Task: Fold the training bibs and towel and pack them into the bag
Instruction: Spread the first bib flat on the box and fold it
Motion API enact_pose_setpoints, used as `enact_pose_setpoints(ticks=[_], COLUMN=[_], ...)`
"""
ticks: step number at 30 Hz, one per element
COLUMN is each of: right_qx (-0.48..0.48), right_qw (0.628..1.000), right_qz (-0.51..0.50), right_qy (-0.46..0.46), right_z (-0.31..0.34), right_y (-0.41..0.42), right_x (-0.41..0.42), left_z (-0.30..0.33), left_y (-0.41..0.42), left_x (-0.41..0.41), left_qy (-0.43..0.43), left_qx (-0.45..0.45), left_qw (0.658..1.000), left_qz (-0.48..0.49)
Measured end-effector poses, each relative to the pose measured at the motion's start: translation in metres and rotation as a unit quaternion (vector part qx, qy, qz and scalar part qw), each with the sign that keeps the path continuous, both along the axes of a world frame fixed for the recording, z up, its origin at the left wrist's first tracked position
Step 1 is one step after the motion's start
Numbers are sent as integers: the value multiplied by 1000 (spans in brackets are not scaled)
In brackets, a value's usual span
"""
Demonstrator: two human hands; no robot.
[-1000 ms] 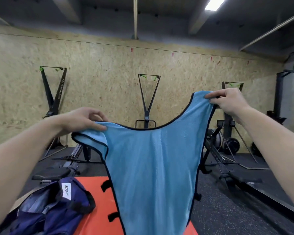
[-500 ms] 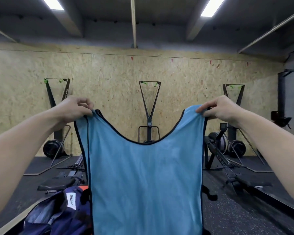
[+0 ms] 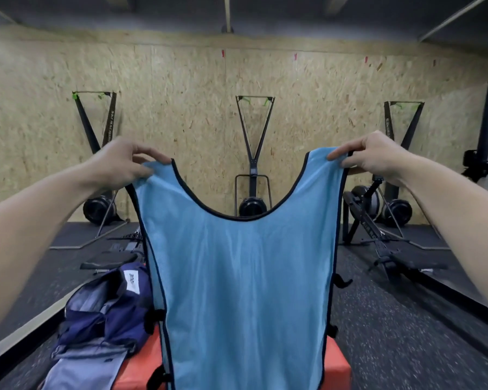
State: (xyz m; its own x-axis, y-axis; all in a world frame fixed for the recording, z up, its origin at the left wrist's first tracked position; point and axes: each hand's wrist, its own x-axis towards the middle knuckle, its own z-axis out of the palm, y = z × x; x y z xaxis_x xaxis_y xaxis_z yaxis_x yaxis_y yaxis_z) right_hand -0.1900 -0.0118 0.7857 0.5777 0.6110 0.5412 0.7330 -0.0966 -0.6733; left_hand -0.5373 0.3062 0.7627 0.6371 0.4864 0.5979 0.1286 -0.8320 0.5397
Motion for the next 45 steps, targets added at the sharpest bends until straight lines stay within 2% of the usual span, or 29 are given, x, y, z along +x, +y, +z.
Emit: enact_pose_setpoints(ticks=[5, 15, 22, 27, 33, 36, 39, 42, 45], right_qx=[-39, -100, -156, -223, -182, -193, -231, -362, -430], right_qw=[999, 992, 980, 967, 975, 978, 972, 929, 896], right_qz=[-9, -73, -120, -121, -123, -78, -19, -64, -108], right_qy=[12, 19, 14, 19, 34, -19, -27, -35, -25], right_z=[-37, -123, -244, -341, -346, -379, -465, -539, -568], right_y=[21, 123, 253, 340, 440, 455, 439, 421, 417], right_x=[15, 93, 180, 241, 306, 308, 291, 280, 287], left_z=[-37, -118, -242, -337, -343, -371, -445, -509, -535], left_y=[23, 130, 248, 325, 417, 416, 382, 360, 368], left_x=[19, 114, 216, 286, 376, 387, 371, 345, 339], left_qy=[28, 62, 124, 209, 276, 348, 406, 435, 439], left_qx=[46, 86, 35, 19, 68, 108, 41, -30, 19], left_qw=[997, 993, 990, 975, 957, 928, 908, 894, 893], left_qz=[50, 59, 62, 75, 53, 80, 91, 103, 95])
